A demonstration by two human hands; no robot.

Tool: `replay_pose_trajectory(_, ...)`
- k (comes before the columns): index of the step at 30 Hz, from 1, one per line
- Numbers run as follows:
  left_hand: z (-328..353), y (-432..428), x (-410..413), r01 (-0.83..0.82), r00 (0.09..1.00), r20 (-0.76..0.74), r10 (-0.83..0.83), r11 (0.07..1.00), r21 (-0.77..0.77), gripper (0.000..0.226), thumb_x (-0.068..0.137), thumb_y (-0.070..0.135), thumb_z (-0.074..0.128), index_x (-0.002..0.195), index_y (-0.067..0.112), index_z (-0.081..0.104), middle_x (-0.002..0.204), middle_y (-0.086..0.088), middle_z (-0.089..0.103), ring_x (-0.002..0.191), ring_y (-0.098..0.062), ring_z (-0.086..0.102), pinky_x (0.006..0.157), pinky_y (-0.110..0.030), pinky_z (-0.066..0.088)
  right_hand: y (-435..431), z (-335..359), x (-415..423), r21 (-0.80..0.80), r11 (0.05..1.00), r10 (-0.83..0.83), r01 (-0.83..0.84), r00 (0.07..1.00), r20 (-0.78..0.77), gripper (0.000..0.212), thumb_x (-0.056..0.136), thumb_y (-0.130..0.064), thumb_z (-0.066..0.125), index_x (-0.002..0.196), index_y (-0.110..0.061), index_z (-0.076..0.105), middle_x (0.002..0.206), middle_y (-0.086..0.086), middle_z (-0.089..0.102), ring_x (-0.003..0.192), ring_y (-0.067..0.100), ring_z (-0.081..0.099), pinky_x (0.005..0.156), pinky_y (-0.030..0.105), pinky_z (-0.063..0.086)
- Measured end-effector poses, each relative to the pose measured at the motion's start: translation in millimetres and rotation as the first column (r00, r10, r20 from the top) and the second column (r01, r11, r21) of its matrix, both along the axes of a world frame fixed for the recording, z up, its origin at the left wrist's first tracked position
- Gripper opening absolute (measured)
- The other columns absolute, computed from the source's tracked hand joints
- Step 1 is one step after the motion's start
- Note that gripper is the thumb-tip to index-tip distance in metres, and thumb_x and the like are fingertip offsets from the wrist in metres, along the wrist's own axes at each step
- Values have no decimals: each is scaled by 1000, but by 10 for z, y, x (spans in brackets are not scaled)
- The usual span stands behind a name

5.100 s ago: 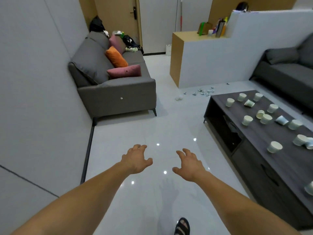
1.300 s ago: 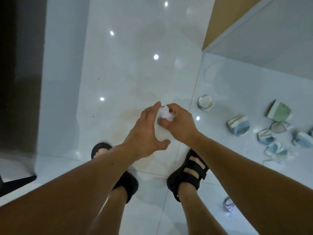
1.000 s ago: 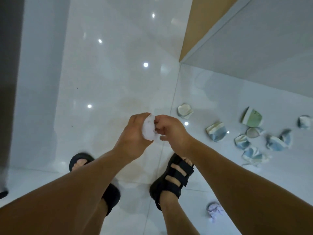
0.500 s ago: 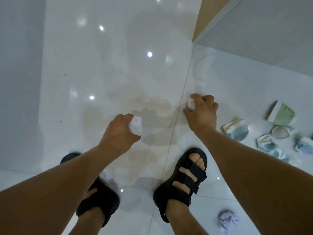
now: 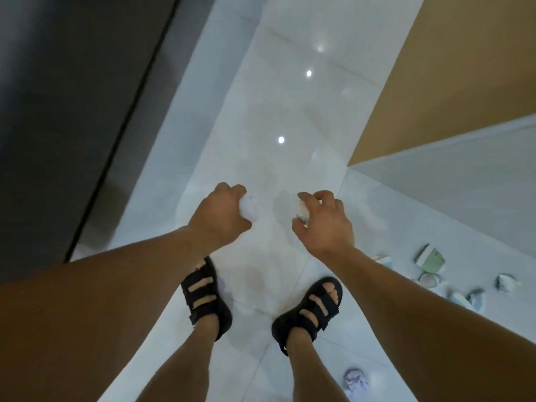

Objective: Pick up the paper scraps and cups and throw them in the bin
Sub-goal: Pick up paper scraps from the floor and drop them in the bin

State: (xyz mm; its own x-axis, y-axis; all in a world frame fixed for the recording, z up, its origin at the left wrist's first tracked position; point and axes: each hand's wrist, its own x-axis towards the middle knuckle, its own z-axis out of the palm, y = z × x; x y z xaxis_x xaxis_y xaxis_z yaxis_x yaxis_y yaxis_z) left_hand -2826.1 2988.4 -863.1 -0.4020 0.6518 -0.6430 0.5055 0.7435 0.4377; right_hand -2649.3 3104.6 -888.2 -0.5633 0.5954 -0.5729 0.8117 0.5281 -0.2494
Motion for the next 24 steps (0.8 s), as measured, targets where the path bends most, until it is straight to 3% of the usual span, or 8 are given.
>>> replay_pose_trajectory(5,1273,-147,-351,-44,998,-40,46,998,50,29,84,24,64,109,13,53,106,-8,47,89,-25,56,73,-25,39,-150,1315,-551,10,986,167,-167,984,-54,51,92,-42,52,141,-32,38,137,1,37,120,23,39,83,35,48)
replay_pose_trajectory(9,2148,-533,-404,-176,978,-99,181,983,54,31,90,28,57,116,12,53,112,-12,47,92,-29,57,74,-28,41,-362,2239,-845,64,949,315,-310,945,-91,53,92,-41,53,142,-30,40,137,2,40,120,24,42,85,36,49)
replay_pose_trajectory(13,2924,-1134,-265,-352,922,-141,360,933,74,40,81,27,68,117,18,53,112,-8,47,94,-27,56,71,-29,39,-712,3031,-1018,98,873,487,-478,865,-122,53,93,-41,53,143,-30,39,137,3,41,119,25,42,85,36,48)
replay_pose_trajectory(18,3832,-2044,191,-627,746,-179,641,768,133,42,79,27,68,117,16,54,114,-10,49,98,-31,57,77,-32,44,-1463,3984,-1038,140,723,690,-677,697,-194,52,92,-42,54,142,-31,40,136,2,42,116,23,44,83,32,47)
replay_pose_trajectory(21,4266,-2644,475,-732,607,-226,762,647,215,31,90,34,51,111,13,55,110,-11,54,102,-30,53,86,-36,45,-2044,4412,-1054,148,599,797,-787,569,-201,52,91,-40,54,141,-31,41,135,2,42,118,24,43,85,34,46)
replay_pose_trajectory(24,4636,-3345,738,-802,452,-264,852,518,298,27,91,34,49,103,11,57,101,-11,55,97,-29,53,80,-33,44,-2692,4755,-1102,137,456,884,-879,431,-179,53,90,-38,54,141,-31,41,135,2,40,121,26,40,88,37,44)
